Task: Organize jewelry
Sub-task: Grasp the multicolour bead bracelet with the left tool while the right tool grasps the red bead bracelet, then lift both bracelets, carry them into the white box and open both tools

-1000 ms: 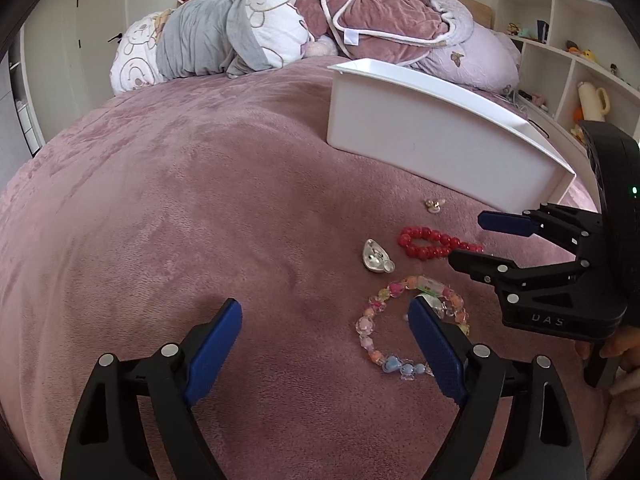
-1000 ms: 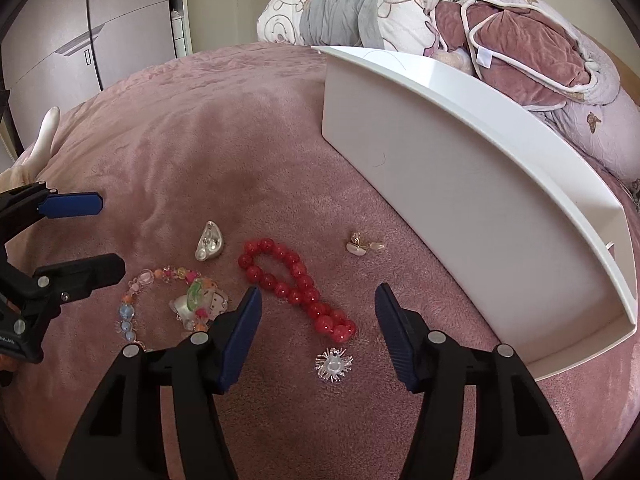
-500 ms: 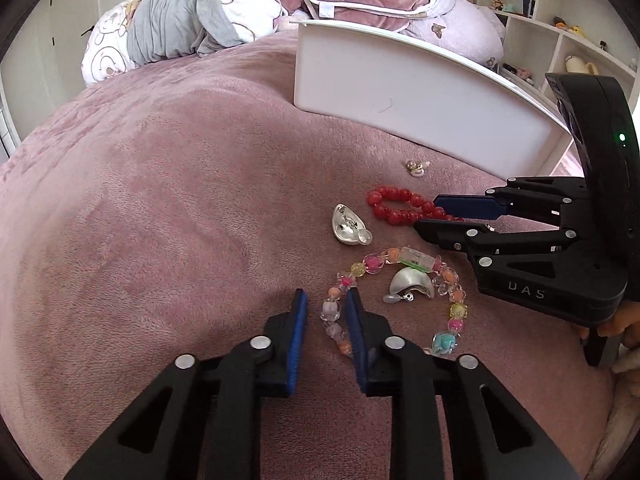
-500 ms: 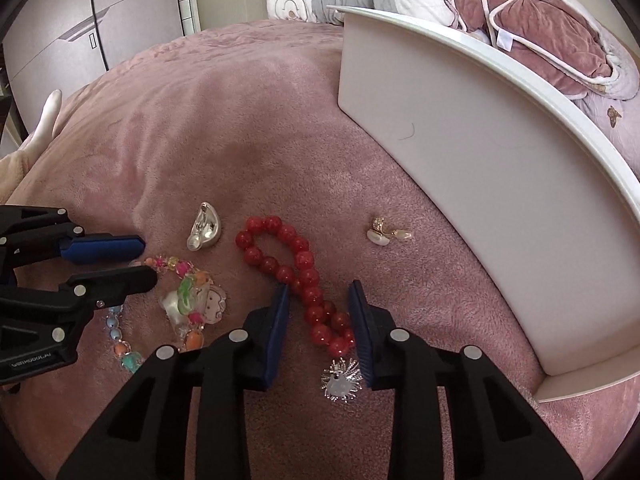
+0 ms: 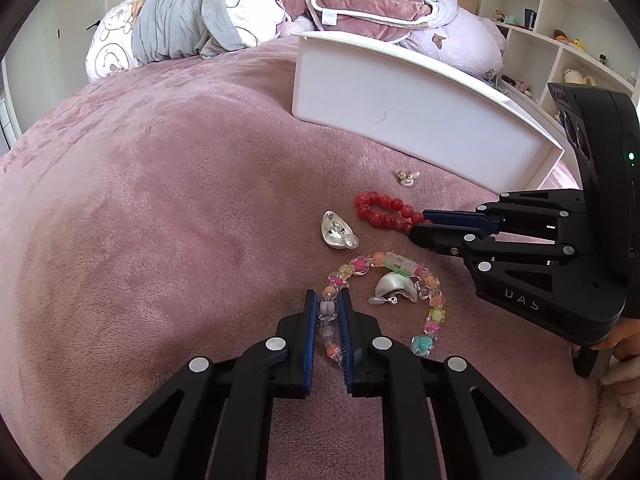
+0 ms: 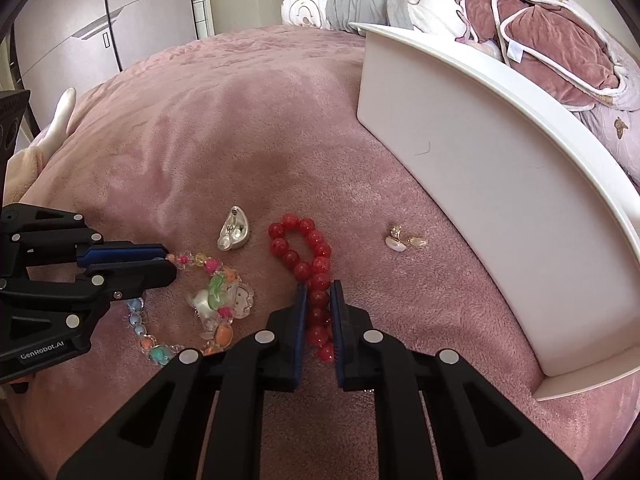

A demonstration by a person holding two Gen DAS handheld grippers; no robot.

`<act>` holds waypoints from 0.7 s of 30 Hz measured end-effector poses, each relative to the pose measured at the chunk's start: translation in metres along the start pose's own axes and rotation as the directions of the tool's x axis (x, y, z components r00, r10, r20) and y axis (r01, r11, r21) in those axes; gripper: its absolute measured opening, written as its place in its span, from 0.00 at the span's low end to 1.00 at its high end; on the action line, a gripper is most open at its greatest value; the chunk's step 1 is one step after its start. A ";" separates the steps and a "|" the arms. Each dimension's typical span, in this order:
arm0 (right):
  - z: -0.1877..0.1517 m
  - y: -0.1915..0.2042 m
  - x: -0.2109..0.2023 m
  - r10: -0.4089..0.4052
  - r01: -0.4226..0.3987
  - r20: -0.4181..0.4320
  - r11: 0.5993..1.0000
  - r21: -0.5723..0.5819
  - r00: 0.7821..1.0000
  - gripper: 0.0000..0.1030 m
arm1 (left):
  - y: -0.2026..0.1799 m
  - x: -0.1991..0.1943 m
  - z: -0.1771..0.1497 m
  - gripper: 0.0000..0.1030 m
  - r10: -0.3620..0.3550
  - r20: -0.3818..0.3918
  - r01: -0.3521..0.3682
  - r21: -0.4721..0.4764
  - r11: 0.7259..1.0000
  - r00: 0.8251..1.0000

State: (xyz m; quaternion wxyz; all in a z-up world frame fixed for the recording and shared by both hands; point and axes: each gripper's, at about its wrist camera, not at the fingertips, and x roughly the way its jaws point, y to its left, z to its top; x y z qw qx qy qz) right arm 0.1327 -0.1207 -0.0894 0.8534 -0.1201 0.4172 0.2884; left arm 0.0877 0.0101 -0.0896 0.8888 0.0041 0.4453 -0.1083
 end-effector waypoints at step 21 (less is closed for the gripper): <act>0.016 -0.007 -0.073 0.030 -0.040 0.169 0.998 0.055 0.985 0.10 | 0.000 -0.072 0.026 0.15 0.025 0.166 -0.022 -0.023 0.999 0.986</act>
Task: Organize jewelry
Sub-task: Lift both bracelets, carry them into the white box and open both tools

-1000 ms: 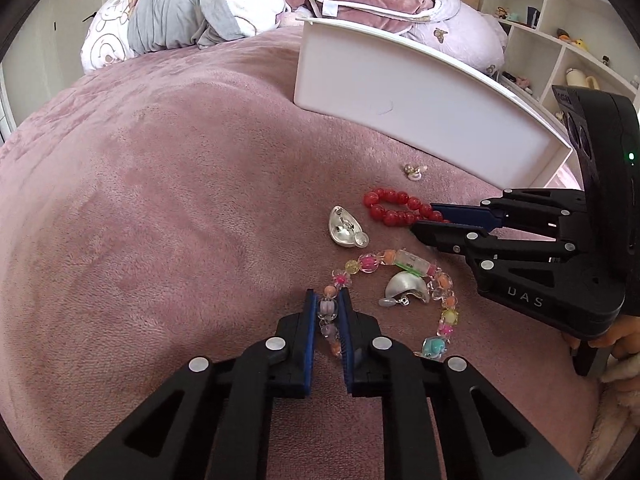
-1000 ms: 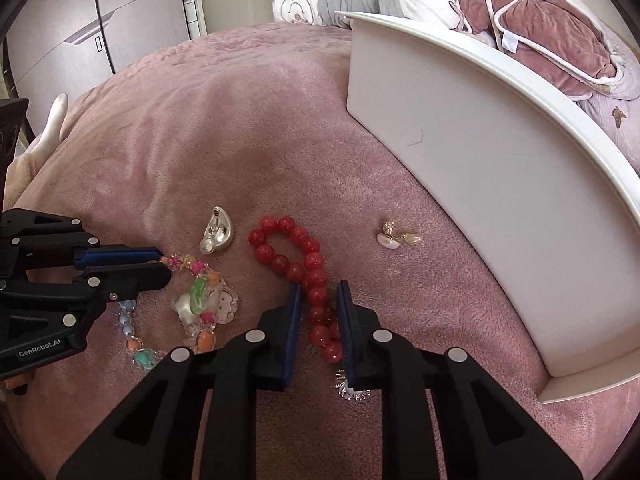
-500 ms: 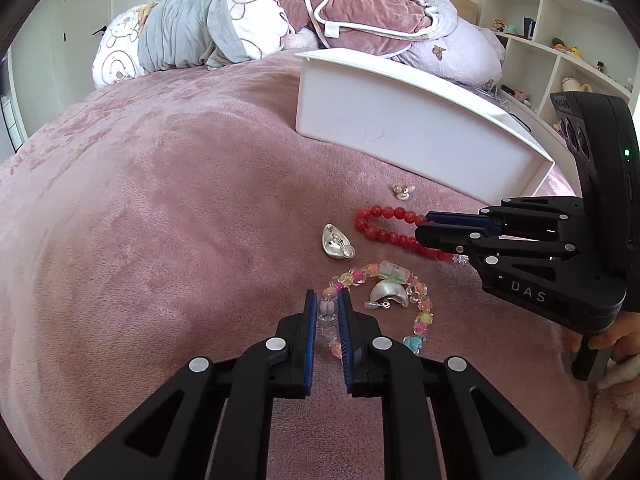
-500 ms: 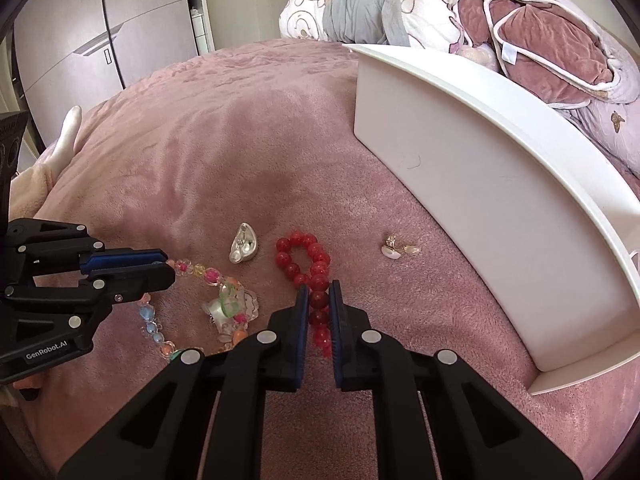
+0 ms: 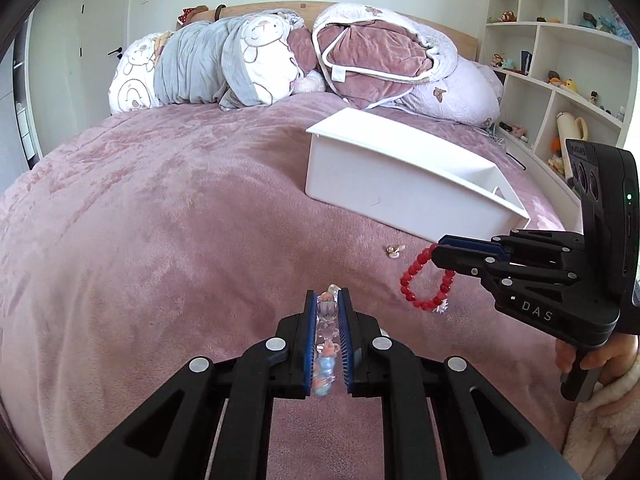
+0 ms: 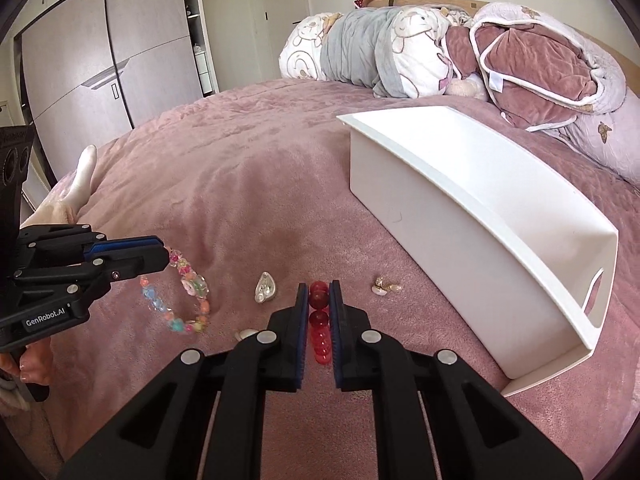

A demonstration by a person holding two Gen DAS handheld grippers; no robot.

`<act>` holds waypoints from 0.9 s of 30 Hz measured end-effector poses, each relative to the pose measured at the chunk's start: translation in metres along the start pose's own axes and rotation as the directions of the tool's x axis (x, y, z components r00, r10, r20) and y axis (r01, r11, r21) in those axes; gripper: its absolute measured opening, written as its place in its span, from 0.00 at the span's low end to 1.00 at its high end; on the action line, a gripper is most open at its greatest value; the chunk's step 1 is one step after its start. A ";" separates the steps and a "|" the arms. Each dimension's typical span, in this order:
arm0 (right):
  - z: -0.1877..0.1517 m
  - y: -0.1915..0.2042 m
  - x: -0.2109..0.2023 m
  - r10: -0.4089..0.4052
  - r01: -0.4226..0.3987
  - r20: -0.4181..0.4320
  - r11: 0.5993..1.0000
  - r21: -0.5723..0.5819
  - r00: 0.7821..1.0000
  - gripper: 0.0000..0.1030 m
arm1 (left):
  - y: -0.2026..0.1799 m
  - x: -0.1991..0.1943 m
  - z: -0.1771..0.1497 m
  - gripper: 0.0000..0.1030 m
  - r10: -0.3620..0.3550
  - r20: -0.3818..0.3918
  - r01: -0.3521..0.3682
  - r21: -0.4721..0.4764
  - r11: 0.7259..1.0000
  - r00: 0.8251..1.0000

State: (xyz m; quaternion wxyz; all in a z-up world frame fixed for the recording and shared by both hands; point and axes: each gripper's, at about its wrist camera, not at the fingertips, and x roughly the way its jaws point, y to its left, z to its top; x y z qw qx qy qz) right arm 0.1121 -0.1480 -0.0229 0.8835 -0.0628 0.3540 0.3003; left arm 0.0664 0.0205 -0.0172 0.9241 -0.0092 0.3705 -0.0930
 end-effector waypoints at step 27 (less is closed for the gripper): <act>0.037 -0.038 -0.080 -0.100 0.094 0.169 0.995 0.044 0.981 0.10 | -0.037 -0.001 0.077 0.15 0.001 0.079 -0.006 0.073 0.997 0.997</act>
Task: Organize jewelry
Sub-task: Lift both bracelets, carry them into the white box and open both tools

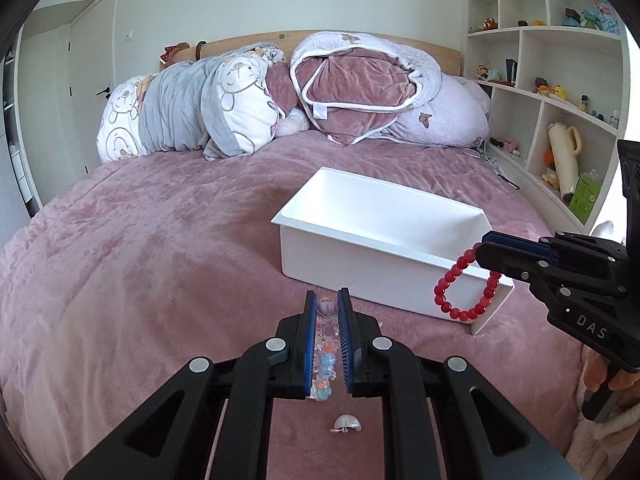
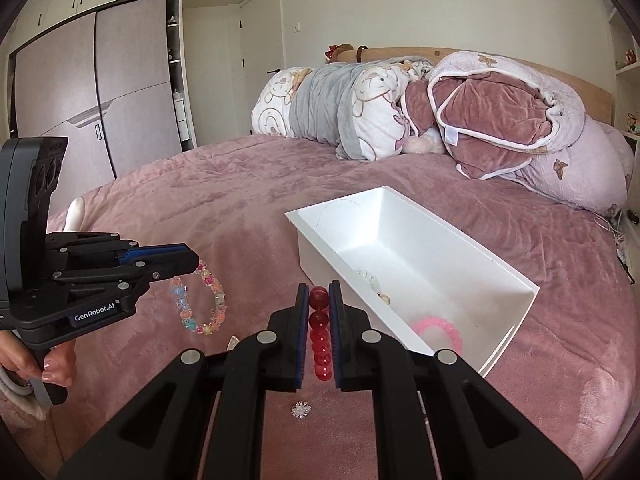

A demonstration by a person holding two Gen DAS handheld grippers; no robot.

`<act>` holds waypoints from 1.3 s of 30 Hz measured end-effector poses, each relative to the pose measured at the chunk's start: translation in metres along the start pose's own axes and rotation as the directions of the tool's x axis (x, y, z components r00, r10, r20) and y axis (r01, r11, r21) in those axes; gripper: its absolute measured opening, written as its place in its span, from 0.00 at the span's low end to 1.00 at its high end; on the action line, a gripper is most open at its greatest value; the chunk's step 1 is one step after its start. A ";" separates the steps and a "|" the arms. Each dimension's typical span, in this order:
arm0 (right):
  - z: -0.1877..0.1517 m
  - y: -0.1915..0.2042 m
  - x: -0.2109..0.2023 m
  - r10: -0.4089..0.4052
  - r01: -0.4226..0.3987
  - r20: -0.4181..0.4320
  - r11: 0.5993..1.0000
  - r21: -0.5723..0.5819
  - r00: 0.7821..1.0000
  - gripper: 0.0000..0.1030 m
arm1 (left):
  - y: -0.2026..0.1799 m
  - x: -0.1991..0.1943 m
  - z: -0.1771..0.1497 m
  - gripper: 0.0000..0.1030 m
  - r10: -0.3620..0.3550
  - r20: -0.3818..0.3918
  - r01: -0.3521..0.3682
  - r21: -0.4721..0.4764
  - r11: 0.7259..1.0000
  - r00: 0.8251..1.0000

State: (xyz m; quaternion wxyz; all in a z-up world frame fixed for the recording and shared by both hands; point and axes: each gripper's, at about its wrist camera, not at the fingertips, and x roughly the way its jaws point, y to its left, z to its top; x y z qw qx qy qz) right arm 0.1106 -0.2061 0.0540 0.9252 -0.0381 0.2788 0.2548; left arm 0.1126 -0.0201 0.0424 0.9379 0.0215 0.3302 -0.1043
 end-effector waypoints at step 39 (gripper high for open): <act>0.052 -0.125 0.044 -0.072 0.067 0.016 0.977 0.202 0.997 0.10 | -0.035 0.144 0.159 0.15 0.038 -0.098 -0.032 0.056 0.998 0.994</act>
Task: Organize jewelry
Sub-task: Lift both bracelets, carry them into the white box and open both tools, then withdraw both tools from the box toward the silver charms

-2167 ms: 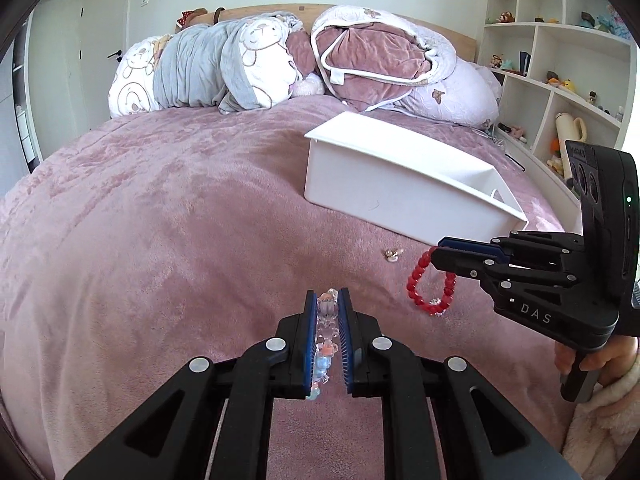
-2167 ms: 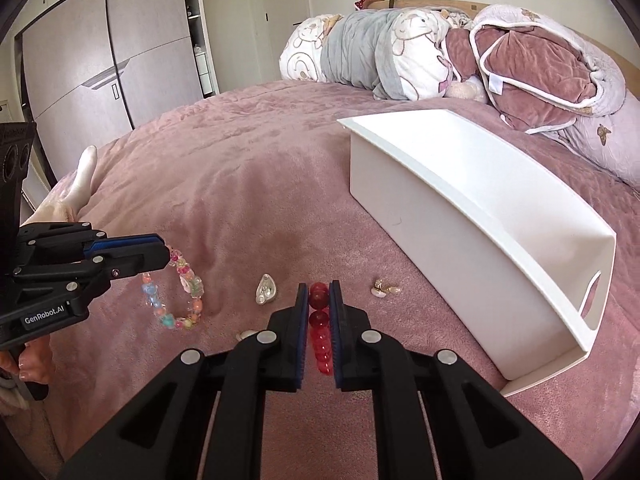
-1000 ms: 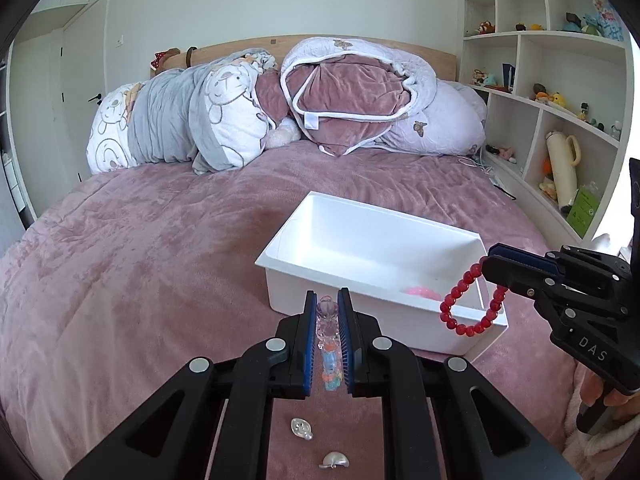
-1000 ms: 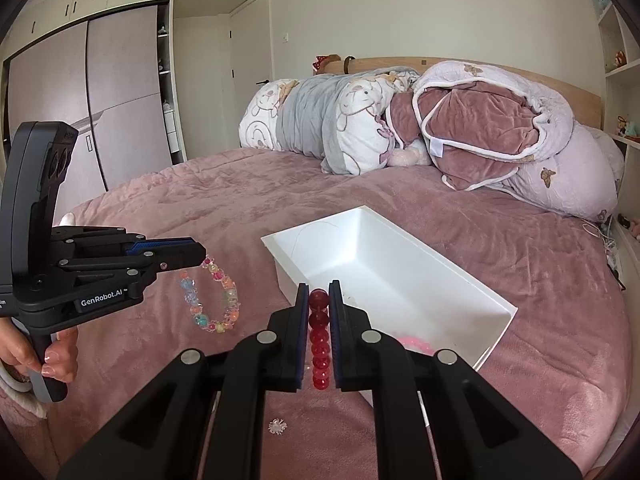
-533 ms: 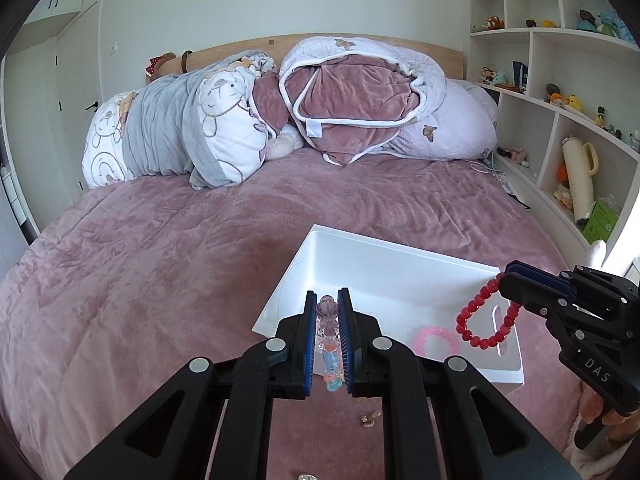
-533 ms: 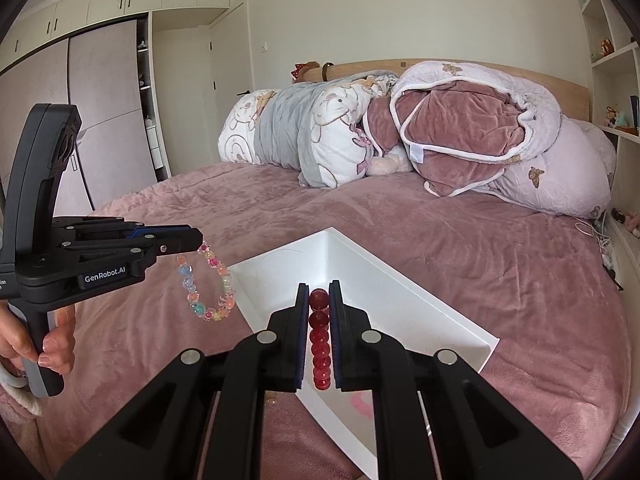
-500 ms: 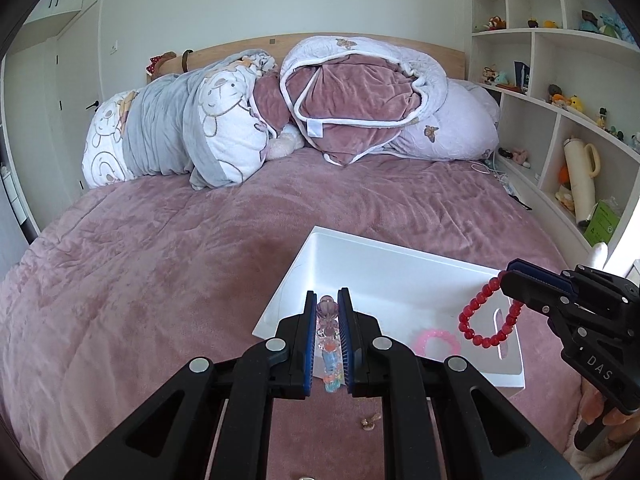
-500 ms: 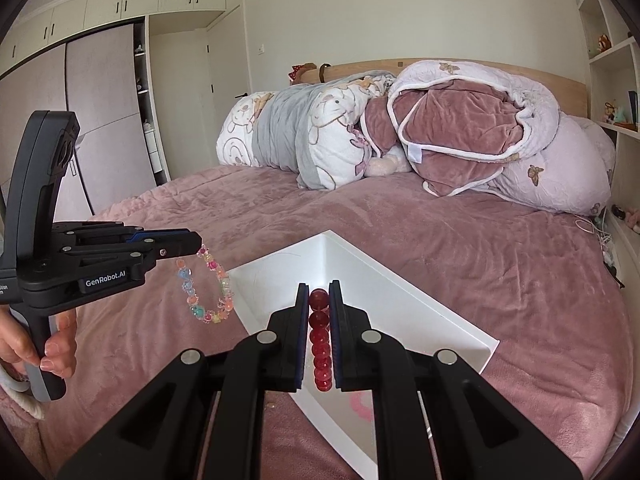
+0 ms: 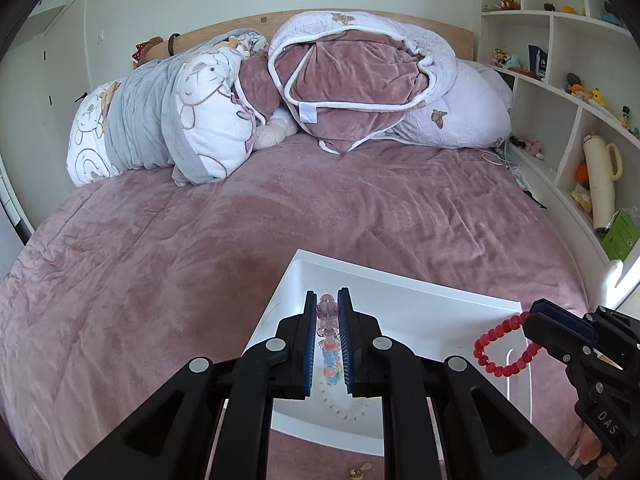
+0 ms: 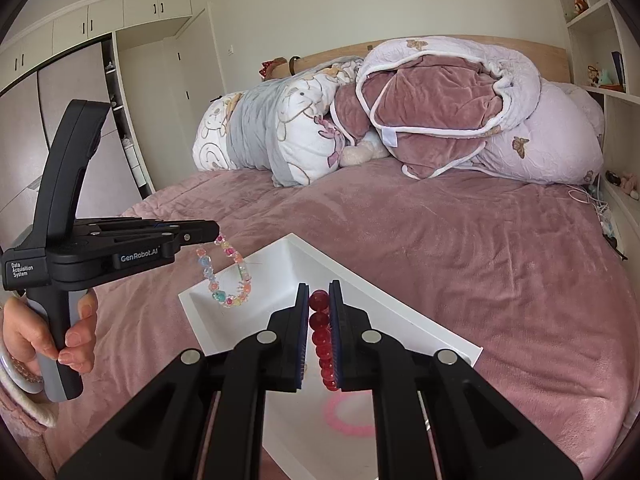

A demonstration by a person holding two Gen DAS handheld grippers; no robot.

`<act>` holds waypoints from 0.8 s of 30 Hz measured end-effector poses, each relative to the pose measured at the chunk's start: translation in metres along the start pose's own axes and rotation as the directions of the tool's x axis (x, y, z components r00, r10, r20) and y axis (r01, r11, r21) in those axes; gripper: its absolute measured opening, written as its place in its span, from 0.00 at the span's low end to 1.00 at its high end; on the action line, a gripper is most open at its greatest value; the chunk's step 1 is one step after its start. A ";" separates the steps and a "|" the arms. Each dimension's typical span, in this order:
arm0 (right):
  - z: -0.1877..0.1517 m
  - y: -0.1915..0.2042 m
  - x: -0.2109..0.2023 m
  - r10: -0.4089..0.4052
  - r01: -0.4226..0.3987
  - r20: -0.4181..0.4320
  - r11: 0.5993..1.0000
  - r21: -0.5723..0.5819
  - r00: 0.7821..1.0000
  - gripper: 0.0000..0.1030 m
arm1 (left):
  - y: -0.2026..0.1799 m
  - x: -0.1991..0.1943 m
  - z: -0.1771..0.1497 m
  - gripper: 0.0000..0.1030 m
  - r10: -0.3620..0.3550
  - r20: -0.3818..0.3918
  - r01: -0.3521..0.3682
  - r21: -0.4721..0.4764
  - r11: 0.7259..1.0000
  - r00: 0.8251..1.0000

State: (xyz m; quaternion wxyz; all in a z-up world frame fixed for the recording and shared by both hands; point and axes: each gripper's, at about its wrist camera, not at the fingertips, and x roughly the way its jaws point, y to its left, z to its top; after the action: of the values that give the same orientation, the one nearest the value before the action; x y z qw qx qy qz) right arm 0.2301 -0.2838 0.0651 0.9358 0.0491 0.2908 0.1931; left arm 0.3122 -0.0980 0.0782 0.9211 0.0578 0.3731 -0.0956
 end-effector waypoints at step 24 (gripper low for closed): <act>-0.011 -0.017 0.016 -0.041 0.041 0.000 0.998 0.051 0.999 0.61 | -0.028 0.063 -0.016 0.59 0.040 -0.052 -0.038 0.049 0.998 0.998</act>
State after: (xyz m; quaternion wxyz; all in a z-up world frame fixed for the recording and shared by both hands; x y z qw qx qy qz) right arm 0.2414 -0.2937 0.0438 0.9382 0.0672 0.2962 0.1661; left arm 0.3395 -0.1311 0.0221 0.9108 0.0897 0.3939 -0.0850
